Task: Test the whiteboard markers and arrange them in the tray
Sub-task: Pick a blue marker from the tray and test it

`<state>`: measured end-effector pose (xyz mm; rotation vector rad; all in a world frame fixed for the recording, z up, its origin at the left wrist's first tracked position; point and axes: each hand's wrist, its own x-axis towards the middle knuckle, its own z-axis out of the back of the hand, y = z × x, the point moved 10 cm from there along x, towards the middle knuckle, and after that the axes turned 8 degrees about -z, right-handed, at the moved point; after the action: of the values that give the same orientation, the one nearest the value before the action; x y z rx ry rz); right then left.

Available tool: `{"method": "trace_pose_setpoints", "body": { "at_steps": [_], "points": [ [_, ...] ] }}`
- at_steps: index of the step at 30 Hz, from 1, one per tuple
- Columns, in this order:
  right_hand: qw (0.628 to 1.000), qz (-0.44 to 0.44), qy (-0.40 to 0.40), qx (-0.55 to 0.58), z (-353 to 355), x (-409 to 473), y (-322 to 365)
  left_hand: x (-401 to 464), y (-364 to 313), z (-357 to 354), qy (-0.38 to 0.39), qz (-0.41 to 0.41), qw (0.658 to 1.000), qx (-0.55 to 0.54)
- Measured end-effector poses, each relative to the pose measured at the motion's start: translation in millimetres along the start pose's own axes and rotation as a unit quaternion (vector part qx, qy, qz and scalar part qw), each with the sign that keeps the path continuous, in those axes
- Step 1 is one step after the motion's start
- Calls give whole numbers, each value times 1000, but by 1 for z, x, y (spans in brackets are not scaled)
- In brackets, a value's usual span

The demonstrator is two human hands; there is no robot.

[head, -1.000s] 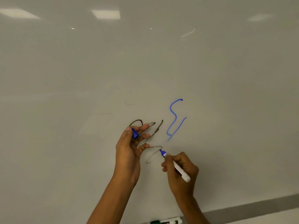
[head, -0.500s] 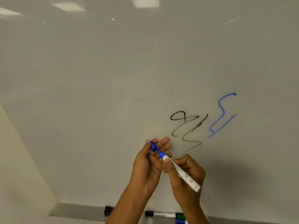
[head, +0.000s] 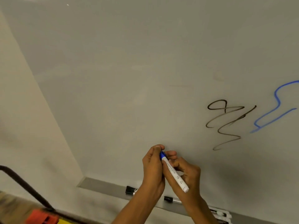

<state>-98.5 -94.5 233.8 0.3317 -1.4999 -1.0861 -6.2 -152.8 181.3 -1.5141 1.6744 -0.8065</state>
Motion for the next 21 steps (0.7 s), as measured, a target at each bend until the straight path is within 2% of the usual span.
{"method": "trace_pose_setpoints", "body": {
  "at_steps": [3, 5, 6, 8, 10, 15, 21],
  "points": [
    [998, -52, 17, 18, -17, -6, -25, 10, 11, 33, -25, 11, 999, 25],
    [984, -171, 0, 38, -28, -16, -64, 19, 21, 64, -45, 21, 997, 66],
    [967, -250, -8, 57, -35, -24, -87, 23, 27, 81, -59, 29, 994, 89],
    [905, -411, -17, 109, -52, -53, -133, 34, 41, 119, -102, 50, 985, 132],
    [848, -513, -30, 128, -67, -85, -168, 43, 58, 157, -146, 71, 973, 163],
    [799, -596, -32, 66, -84, -137, -220, 65, 83, 223, -170, 111, 949, 243],
    [784, -618, 30, -58, -101, -169, -255, 89, 108, 283, -185, 153, 891, 386]
  ]
}}
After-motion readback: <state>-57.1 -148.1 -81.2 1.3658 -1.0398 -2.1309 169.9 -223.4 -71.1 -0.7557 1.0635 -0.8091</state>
